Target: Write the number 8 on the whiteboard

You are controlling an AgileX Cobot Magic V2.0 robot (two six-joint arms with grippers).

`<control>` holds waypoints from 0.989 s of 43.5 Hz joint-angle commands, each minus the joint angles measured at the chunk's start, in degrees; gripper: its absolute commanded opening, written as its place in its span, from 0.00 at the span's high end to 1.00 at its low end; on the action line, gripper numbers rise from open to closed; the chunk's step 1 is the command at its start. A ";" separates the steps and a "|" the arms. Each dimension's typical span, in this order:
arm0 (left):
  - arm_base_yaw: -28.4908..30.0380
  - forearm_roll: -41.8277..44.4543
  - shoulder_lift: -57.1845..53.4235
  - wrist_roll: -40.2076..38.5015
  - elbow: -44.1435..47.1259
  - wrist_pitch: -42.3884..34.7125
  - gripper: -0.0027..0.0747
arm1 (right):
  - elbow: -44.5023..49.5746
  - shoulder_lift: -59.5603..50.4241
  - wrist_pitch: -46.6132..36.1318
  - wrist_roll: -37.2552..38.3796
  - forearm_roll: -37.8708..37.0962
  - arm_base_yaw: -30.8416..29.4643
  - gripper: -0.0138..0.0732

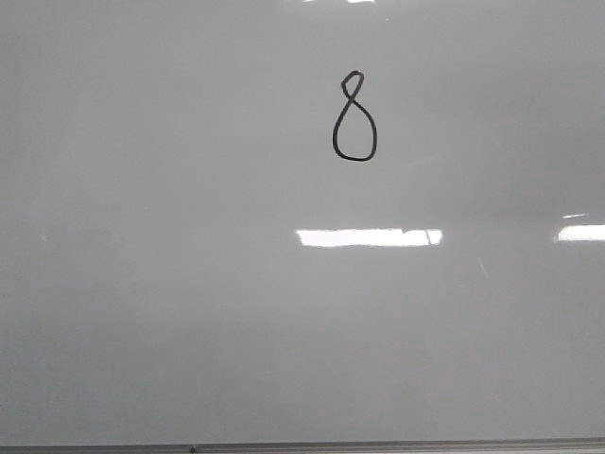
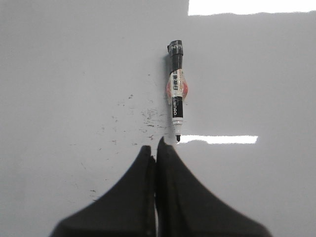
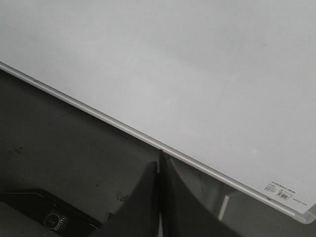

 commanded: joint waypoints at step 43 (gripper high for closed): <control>-0.43 -0.53 -0.77 0.13 0.74 -4.74 0.99 | 2.27 -2.76 -9.88 -1.65 2.31 -6.40 0.96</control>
